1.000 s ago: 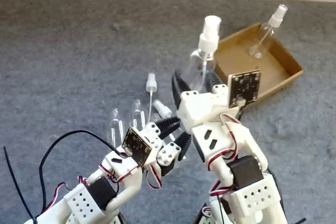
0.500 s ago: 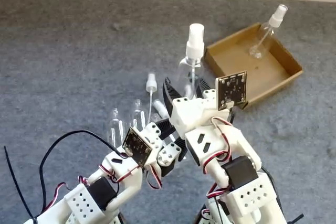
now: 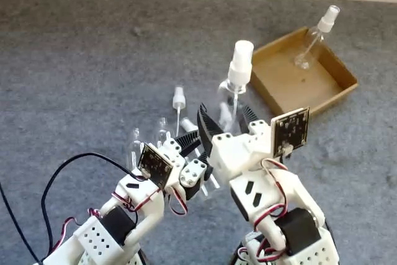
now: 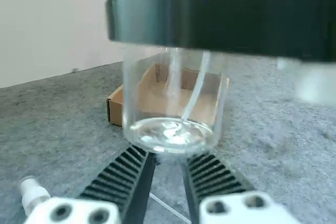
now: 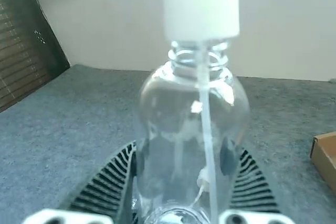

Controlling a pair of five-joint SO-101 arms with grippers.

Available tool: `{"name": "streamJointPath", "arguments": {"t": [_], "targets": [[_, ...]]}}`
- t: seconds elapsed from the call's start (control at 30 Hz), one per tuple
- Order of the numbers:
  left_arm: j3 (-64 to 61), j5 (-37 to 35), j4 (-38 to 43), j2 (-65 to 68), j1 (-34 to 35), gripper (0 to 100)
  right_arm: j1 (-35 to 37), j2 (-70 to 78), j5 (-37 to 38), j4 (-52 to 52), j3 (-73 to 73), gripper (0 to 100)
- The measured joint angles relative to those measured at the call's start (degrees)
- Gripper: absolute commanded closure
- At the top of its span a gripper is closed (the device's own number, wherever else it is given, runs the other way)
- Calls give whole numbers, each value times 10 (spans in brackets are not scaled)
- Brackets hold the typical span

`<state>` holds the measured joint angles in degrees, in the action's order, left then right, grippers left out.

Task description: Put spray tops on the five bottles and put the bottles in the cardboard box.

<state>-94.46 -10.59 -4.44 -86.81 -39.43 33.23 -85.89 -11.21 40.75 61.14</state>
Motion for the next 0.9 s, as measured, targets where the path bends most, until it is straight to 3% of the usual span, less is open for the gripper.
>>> {"name": "streamJointPath", "arguments": {"t": [0.3,0.5,0.9], "targets": [[0,0,0,0,1,993,0,-47,15,14,0,854],[0,0,0,0,-68,993,0,-48,19,-18,0,854],[0,28,0,0,-101,993,0,-52,67,-18,18,856]]}}
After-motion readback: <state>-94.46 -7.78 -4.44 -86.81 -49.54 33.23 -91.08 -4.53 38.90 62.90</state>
